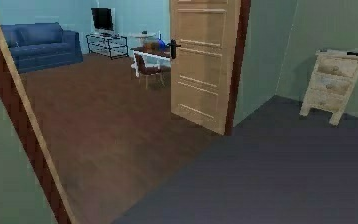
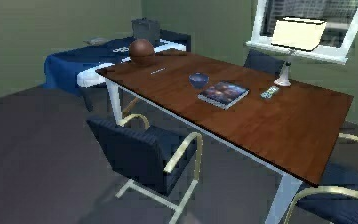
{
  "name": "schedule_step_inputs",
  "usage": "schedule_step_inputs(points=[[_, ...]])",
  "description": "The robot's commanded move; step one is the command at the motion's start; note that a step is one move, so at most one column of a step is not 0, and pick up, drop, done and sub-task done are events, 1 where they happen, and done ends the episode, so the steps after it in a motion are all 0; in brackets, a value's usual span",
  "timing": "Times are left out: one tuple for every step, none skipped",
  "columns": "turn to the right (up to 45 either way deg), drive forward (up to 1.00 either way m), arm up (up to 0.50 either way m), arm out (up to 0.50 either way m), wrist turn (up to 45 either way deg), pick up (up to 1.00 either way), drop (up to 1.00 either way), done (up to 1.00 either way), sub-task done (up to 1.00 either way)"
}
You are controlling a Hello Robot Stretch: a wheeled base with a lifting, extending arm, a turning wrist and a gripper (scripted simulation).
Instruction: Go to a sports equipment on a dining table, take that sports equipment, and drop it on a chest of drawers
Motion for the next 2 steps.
schedule_step_inputs(points=[[-6.0, 0.0, 0.0, 0.0, 0.0, 0.0, 0.0, 0.0, 0.0], [0.0, 0.45, 0.0, 0.0, 0.0, 0.0, 0.0, 0.0, 0.0]])
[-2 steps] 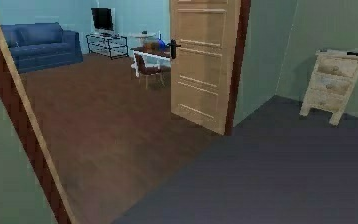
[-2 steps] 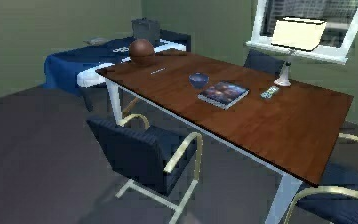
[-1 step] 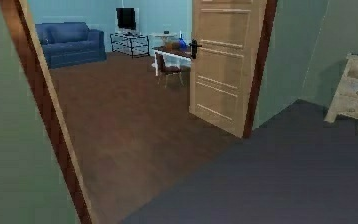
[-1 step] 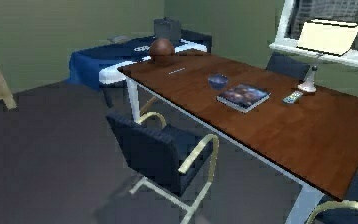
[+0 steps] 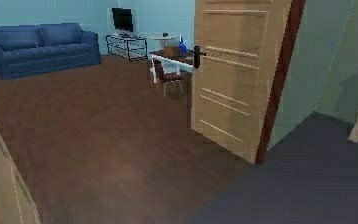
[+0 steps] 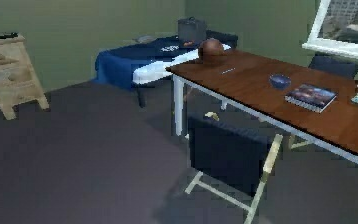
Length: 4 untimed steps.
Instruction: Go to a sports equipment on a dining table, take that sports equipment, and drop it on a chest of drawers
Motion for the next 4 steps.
schedule_step_inputs(points=[[45.0, 0.0, 0.0, 0.0, 0.0, 0.0, 0.0, 0.0, 0.0], [9.0, 0.0, 0.0, 0.0, 0.0, 0.0, 0.0, 0.0, 0.0], [0.0, 0.95, 0.0, 0.0, 0.0, 0.0, 0.0, 0.0, 0.0], [45.0, 0.0, 0.0, 0.0, 0.0, 0.0, 0.0, 0.0, 0.0]])
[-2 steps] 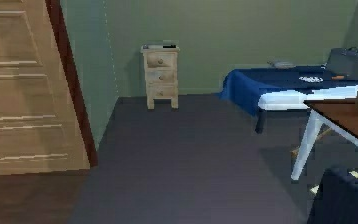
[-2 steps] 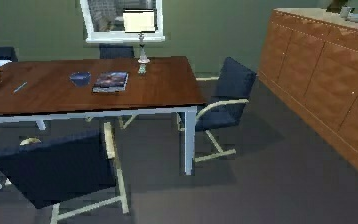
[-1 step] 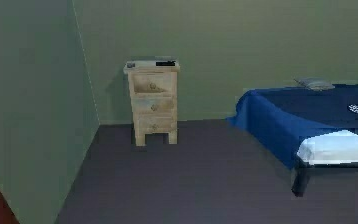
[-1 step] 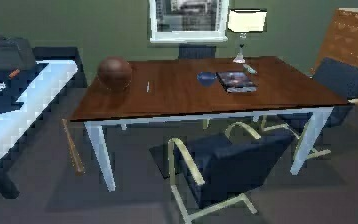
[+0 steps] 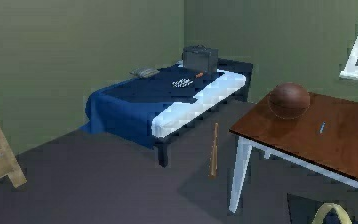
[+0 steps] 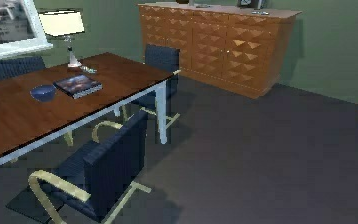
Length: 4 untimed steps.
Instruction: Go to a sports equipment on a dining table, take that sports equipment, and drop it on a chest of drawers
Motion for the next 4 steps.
schedule_step_inputs(points=[[15.0, 0.0, 0.0, 0.0, 0.0, 0.0, 0.0, 0.0, 0.0], [0.0, 0.05, 0.0, 0.0, 0.0, 0.0, 0.0, 0.0, 0.0], [-18.0, 0.0, 0.0, 0.0, 0.0, 0.0, 0.0, 0.0, 0.0], [0.0, 0.35, 0.0, 0.0, 0.0, 0.0, 0.0, 0.0, 0.0]])
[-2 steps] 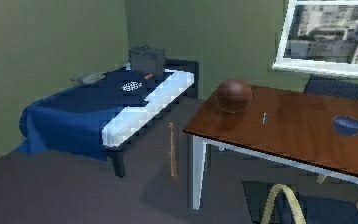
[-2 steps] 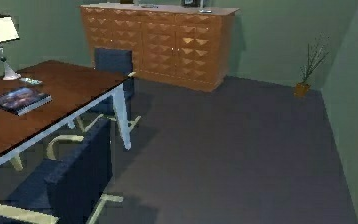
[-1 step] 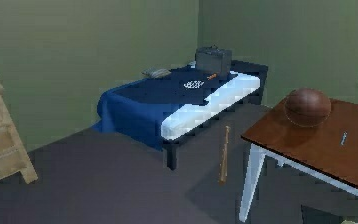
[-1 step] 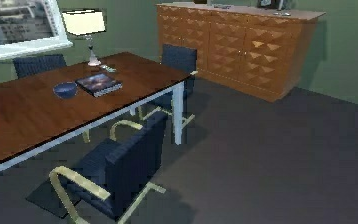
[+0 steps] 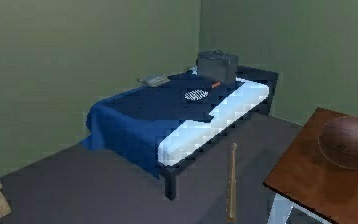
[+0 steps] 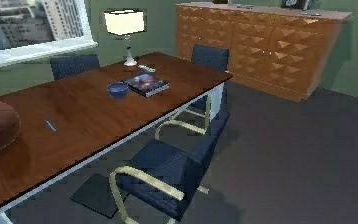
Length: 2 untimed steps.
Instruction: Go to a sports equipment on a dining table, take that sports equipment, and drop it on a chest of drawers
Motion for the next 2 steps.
schedule_step_inputs(points=[[-42.0, 0.0, 0.0, 0.0, 0.0, 0.0, 0.0, 0.0, 0.0], [45.0, 0.0, 0.0, 0.0, 0.0, 0.0, 0.0, 0.0, 0.0]])
